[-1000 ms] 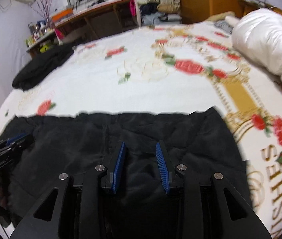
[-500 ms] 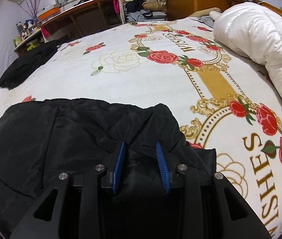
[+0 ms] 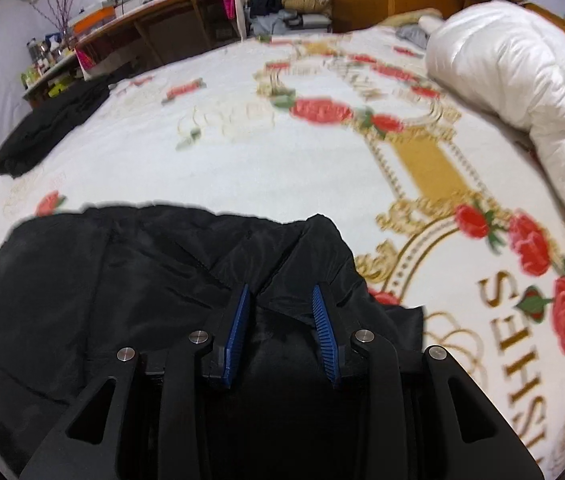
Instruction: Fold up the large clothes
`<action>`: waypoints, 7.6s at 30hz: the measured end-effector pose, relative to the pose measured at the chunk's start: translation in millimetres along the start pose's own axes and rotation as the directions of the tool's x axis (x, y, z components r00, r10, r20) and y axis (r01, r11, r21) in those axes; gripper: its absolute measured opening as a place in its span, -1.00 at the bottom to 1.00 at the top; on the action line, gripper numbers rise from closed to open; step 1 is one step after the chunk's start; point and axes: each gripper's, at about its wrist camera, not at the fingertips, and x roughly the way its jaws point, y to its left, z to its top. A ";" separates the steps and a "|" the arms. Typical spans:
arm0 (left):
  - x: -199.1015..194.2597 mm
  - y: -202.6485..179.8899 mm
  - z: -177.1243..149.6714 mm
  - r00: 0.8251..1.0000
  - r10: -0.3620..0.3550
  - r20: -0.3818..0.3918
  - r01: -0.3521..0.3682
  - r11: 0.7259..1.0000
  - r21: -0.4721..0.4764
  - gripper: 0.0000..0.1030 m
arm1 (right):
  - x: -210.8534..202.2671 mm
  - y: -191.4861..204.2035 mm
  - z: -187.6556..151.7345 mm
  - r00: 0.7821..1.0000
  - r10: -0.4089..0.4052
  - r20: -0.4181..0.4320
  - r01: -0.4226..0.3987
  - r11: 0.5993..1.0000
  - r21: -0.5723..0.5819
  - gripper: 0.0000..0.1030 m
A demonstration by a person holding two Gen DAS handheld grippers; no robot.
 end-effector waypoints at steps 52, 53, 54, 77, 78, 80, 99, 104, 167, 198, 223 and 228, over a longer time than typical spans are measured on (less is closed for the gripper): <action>13.0 88.2 -76.8 0.932 -0.358 -0.055 0.325 0.894 -0.309 0.75 | 20.4 -88.7 -69.4 0.893 0.442 -0.085 -0.400 0.865 0.303 0.78; 16.6 88.0 -76.1 0.926 -0.372 -0.063 0.335 0.888 -0.316 0.76 | 21.1 -88.2 -69.0 0.892 0.443 -0.088 -0.400 0.865 0.303 0.78; 19.8 87.2 -75.0 0.920 -0.386 -0.071 0.345 0.881 -0.323 0.76 | 22.2 -88.0 -68.6 0.891 0.444 -0.091 -0.400 0.865 0.302 0.78; -1.5 32.8 -65.2 0.975 -0.197 -0.102 0.185 0.976 -0.116 0.04 | 9.0 -83.9 -63.9 0.887 0.455 -0.073 -0.417 0.860 0.294 -0.04; -2.5 32.7 -65.3 0.976 -0.192 -0.101 0.180 0.977 -0.115 0.01 | 9.2 -84.0 -63.3 0.888 0.455 -0.073 -0.416 0.860 0.294 -0.05; -4.1 32.5 -65.1 0.978 -0.182 -0.100 0.171 0.979 -0.109 -0.02 | 9.2 -84.1 -62.9 0.888 0.453 -0.075 -0.414 0.862 0.292 -0.06; -36.2 36.8 -51.5 0.981 -0.184 -0.055 0.174 0.974 -0.147 -0.45 | -32.9 -78.2 -43.2 0.907 0.417 -0.056 -0.395 0.889 0.231 -0.64; -57.8 41.9 -46.8 0.983 -0.182 -0.013 0.177 0.970 -0.163 -0.50 | -52.4 -77.7 -38.0 0.905 0.424 -0.029 -0.409 0.887 0.216 -0.72; 2.5 98.3 -114.5 0.929 -0.350 -0.123 0.266 0.859 -0.439 1.00 | 28.4 -86.7 -82.9 0.796 0.574 -0.191 -0.488 0.796 0.358 0.56; -200.8 78.2 -58.1 0.961 -0.265 0.079 0.276 0.936 -0.217 -0.38 | -154.0 -63.5 -58.4 0.845 0.534 -0.034 -0.518 0.832 0.198 -0.76; -170.8 87.3 -235.3 0.965 -0.262 -0.025 0.241 0.916 -0.321 0.07 | -123.2 -70.6 -169.8 0.858 0.482 -0.180 -0.421 0.858 0.294 -0.13; -209.0 97.7 -229.6 0.985 -0.170 0.030 0.172 0.943 -0.285 0.16 | -141.3 -63.4 -166.5 0.897 0.415 -0.150 -0.377 0.898 0.228 0.04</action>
